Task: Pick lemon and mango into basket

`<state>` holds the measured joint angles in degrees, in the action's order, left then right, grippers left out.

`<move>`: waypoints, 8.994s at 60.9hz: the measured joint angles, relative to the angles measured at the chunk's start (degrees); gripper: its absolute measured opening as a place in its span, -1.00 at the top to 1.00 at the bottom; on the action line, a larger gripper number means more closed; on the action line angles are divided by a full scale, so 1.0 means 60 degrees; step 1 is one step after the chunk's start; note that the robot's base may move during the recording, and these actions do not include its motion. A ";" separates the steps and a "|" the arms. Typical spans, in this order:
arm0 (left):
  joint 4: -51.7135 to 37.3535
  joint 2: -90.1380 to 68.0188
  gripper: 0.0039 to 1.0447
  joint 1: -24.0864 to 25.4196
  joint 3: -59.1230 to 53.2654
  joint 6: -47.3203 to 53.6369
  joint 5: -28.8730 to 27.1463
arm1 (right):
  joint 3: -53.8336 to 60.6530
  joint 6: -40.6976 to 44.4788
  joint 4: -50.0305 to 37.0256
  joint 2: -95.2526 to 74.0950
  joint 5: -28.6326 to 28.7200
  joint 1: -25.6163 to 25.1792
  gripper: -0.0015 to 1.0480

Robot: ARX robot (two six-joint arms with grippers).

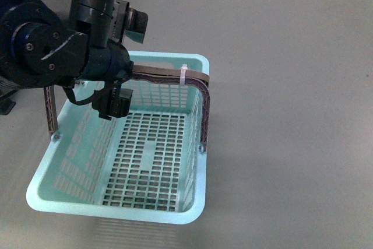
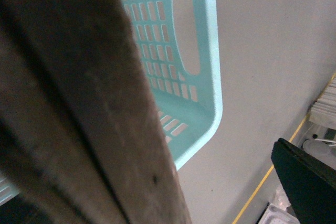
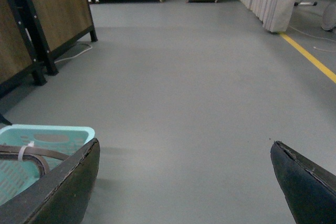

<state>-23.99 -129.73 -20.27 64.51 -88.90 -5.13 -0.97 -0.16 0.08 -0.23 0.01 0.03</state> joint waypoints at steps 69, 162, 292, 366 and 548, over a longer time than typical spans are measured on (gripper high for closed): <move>0.4714 1.0721 0.66 0.1581 -0.2801 -0.0171 0.0124 | 0.0000 0.0000 0.0000 0.0000 0.0000 0.0000 -0.83; 0.6798 1.2371 0.66 0.1348 -0.2076 0.0674 -0.0058 | 0.0000 0.0000 0.0000 0.0000 -0.0018 0.0000 -0.83; 0.6798 1.2371 0.66 0.1268 -0.2040 0.0594 0.0211 | -0.0004 0.0000 -0.0004 0.0000 -0.0044 0.0000 -0.83; 0.6808 1.2375 0.66 0.1330 -0.2029 0.0699 -0.0073 | -0.0004 0.0000 0.0000 0.0011 -0.0022 0.0000 -0.83; 0.6808 1.2375 0.66 0.1333 -0.2018 0.0707 -0.0069 | 0.0000 0.0004 0.0000 0.0000 -0.0004 0.0000 -0.83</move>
<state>16.86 -55.48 -12.27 52.40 -84.66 -5.54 -0.97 -0.14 0.08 -0.23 -0.01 0.03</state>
